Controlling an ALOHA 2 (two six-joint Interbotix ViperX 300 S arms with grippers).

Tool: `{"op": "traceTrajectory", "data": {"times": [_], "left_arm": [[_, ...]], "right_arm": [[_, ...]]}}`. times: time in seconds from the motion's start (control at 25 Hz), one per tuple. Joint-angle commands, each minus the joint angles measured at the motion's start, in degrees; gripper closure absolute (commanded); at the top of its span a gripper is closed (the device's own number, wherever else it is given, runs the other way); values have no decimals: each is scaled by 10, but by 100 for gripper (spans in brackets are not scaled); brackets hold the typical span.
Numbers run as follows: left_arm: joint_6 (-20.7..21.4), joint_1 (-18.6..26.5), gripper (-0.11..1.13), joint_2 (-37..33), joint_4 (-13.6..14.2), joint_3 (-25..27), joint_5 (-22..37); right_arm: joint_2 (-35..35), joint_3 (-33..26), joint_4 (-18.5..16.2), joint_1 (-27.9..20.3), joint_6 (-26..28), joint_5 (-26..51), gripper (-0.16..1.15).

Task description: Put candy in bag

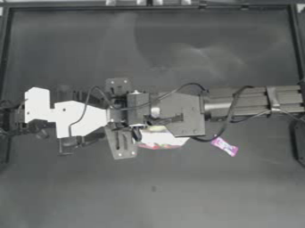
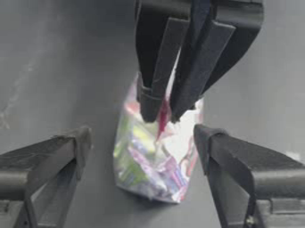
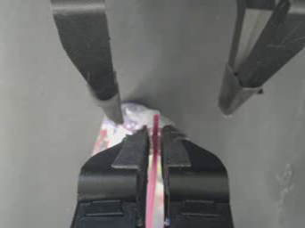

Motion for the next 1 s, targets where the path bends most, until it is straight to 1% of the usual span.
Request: {"op": "traceTrajectory", "data": {"times": [0.04,0.36,0.6,0.68,0.8,0.92,1.0], "left_arm": [[-1,-4,4,3,-7,-10,-8],[0,-8,4,18,-14,-10,-35],[-1,-9,4,21,-15,-10,-37],[-1,-9,6,21,-15,-11,-38],[-2,-9,17,21,-15,-11,-37],[-2,-9,35,21,-15,-11,-37],[-2,-10,44,21,-15,-11,-37]], "right_arm": [[-14,-18,-4,2,-2,-3,65],[-14,-19,-4,2,-4,-1,65],[-12,-20,-4,2,-4,-1,65],[-12,-20,-4,2,-4,-1,65],[-11,-20,-4,2,-4,-1,66],[-11,-20,-4,2,-5,-1,66],[-11,-20,-4,2,-4,-1,66]]}}
